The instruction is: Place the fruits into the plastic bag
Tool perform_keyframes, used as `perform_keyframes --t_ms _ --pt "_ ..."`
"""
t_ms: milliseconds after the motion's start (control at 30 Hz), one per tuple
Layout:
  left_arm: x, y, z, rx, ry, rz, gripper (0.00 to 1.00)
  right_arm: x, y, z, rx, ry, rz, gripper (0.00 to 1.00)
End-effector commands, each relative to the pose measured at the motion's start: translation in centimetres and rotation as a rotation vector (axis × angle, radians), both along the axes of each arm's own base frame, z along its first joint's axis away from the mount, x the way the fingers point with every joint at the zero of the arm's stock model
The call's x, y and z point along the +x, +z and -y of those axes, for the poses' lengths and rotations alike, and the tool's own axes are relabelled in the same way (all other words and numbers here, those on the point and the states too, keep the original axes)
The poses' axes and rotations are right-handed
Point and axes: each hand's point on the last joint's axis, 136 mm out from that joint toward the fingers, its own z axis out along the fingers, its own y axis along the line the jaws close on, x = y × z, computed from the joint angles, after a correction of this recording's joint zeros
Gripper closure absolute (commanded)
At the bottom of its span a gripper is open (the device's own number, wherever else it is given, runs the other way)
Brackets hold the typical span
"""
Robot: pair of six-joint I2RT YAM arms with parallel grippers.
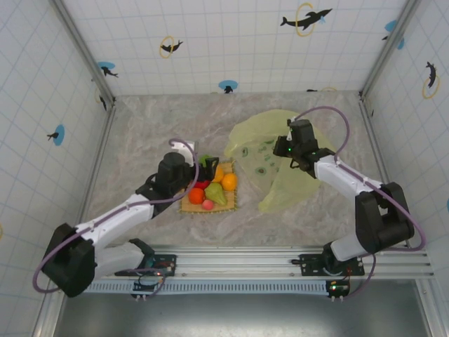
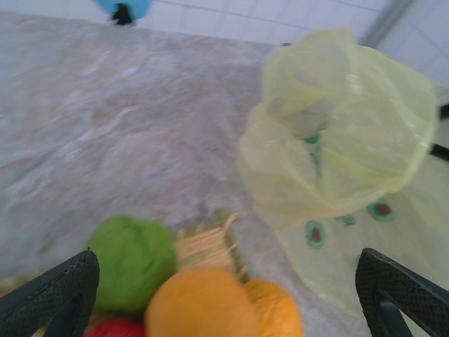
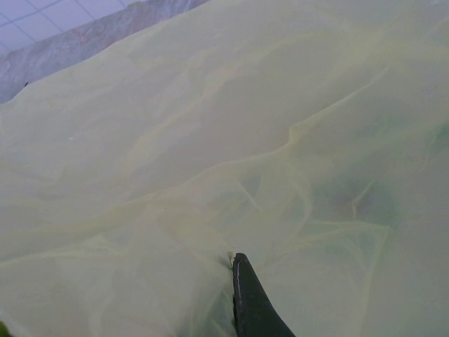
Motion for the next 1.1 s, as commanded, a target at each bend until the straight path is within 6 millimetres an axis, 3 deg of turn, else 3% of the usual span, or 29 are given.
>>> perform_keyframes --t_ms 0,100,167,433,600,733,867,1067 --pt "0.0 -3.6 -6.0 0.111 0.243 -0.123 0.05 1.0 1.4 -1.0 0.06 0.013 0.032 1.0" --pt "-0.1 -6.1 -9.3 0.168 0.333 -0.228 0.06 1.1 1.2 -1.4 0.058 0.035 0.032 1.0" --pt "0.0 -7.0 -10.3 0.203 0.355 -0.269 0.07 1.2 1.0 -1.4 0.045 0.047 0.03 1.0" --pt "0.6 -9.7 -11.8 0.434 0.321 -0.42 0.08 1.3 0.3 -0.9 -0.043 0.074 0.024 1.0" --pt "1.7 -6.9 -9.7 0.347 0.249 -0.376 0.1 1.3 -0.1 -0.7 -0.063 0.083 0.02 1.0" --pt "1.5 -4.4 -5.7 0.155 0.144 -0.332 0.13 1.4 -0.1 -0.7 -0.067 0.087 0.019 1.0" --pt "0.8 -3.9 -2.6 0.145 0.1 -0.333 0.13 1.5 0.1 -0.5 -0.073 0.086 0.023 1.0" --pt "1.2 -4.7 -1.0 0.159 0.1 -0.357 0.12 1.5 0.1 -0.5 -0.072 0.084 0.024 1.0"
